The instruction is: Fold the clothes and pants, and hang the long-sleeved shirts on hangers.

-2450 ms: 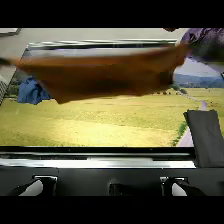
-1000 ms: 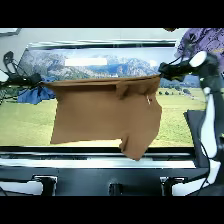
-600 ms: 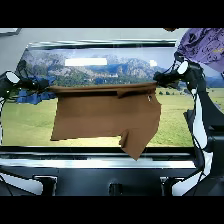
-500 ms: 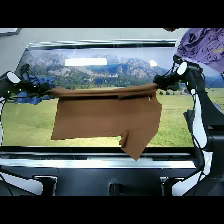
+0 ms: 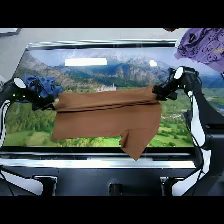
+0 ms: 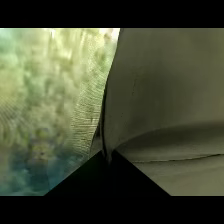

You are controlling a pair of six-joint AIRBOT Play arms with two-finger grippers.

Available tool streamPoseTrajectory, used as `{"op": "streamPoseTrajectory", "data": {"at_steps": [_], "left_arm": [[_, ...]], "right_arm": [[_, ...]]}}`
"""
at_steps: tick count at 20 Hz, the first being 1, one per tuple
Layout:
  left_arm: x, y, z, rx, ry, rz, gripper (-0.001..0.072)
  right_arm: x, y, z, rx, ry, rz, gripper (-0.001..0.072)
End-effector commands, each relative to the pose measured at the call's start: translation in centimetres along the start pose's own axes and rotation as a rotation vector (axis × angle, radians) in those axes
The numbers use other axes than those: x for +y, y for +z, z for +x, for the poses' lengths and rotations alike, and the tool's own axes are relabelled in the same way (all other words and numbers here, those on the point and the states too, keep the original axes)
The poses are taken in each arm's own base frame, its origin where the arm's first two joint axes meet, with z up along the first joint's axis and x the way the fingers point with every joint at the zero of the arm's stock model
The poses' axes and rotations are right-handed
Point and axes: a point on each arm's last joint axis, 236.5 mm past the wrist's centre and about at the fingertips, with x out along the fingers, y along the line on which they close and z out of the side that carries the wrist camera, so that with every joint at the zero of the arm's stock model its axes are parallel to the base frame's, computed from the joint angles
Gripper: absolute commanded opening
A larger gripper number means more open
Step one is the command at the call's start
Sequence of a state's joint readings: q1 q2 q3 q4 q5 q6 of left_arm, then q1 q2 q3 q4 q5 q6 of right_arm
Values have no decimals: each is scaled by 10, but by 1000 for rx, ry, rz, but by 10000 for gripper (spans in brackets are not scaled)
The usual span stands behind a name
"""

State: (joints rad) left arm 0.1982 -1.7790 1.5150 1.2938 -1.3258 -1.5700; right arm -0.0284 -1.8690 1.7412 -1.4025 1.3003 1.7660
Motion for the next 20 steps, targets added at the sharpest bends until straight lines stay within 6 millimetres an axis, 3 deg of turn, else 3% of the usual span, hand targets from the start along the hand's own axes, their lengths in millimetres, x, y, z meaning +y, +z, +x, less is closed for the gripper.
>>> {"op": "streamPoseTrajectory", "data": {"at_steps": [1, 3, 4, 5, 7, 8, 11, 13, 15, 16, 18, 20], "left_arm": [[2, -15, 13, 52, 0, -13, 15], [2, -16, 15, 57, 1, -13, 18], [2, -14, 15, 50, 1, -14, 45], [1, -13, 15, 45, 1, -25, 163], [1, -11, 10, 38, 0, -44, 565], [0, -8, 3, 27, -1, -34, 629], [10, 2, -40, -56, -8, -51, 630], [33, -8, -68, -106, 14, -94, 629], [58, -31, -81, -130, 28, -157, 629], [68, -45, -83, -139, 29, -191, 629], [83, -70, -84, -163, 31, -263, 629], [90, -87, -84, -185, 30, -323, 629]], "right_arm": [[-2, -12, 11, 60, -6, 5, 29], [-4, -21, 16, 102, -14, 6, 41], [-5, -26, 17, 125, -17, 6, 116], [-5, -28, 18, 134, -18, 7, 209], [-5, -31, 11, 141, -18, 4, 447], [-5, -30, 2, 127, -13, -3, 484], [-21, -26, -49, 73, 12, -54, 485], [-37, -31, -80, 38, 115, -20, 481], [-48, -70, -84, 88, 248, 61, 476], [-50, -102, -77, 138, 294, 105, 476], [-46, -166, -55, 221, 327, 162, 476], [-26, -216, -36, 259, 407, 207, 476]]}}
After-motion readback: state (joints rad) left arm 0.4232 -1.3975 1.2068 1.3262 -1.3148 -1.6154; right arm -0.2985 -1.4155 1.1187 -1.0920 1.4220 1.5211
